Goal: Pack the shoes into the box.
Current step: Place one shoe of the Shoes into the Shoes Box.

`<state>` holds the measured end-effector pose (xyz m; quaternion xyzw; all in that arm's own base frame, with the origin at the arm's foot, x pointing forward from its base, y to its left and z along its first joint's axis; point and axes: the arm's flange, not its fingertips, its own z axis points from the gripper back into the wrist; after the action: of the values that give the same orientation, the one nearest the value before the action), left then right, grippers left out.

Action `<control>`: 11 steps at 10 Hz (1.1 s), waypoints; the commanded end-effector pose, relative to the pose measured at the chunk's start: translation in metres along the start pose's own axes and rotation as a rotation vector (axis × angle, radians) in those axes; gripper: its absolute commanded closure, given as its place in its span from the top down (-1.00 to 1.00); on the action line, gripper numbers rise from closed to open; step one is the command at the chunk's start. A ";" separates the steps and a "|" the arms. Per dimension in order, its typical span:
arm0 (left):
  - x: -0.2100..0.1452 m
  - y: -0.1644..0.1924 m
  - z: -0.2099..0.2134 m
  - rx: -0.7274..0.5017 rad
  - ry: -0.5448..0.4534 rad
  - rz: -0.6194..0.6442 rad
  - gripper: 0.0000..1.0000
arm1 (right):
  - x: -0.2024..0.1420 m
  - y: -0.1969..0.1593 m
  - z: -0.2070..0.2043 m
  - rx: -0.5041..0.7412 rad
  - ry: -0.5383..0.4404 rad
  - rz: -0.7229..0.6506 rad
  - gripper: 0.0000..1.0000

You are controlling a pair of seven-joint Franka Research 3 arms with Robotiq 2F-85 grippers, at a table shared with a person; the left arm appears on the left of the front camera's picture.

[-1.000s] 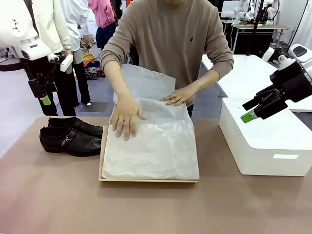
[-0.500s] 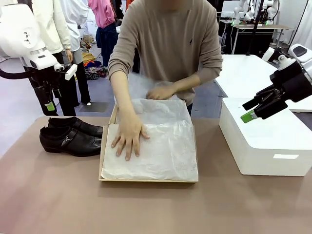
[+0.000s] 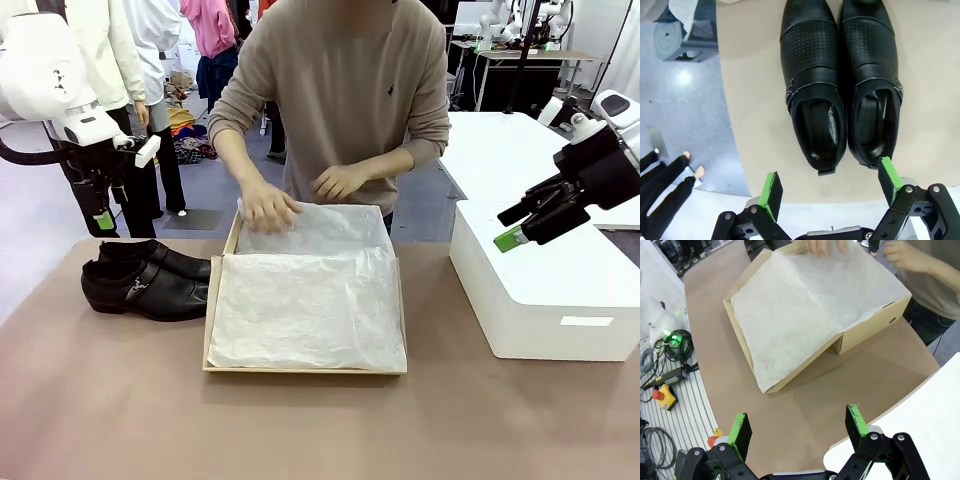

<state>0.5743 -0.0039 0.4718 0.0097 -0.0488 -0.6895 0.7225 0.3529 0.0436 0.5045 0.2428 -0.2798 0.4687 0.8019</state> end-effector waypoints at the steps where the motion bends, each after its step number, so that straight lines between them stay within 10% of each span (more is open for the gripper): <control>1: -0.001 0.000 0.002 0.004 0.000 0.011 1.00 | 0.001 -0.004 0.000 0.010 -0.026 0.024 1.00; 11: 0.001 0.042 -0.037 0.010 0.015 0.053 1.00 | 0.001 -0.004 0.000 0.010 -0.026 0.024 1.00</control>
<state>0.6111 -0.0052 0.4392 0.0083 -0.0473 -0.6784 0.7331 0.3529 0.0436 0.5047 0.2428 -0.2799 0.4689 0.8018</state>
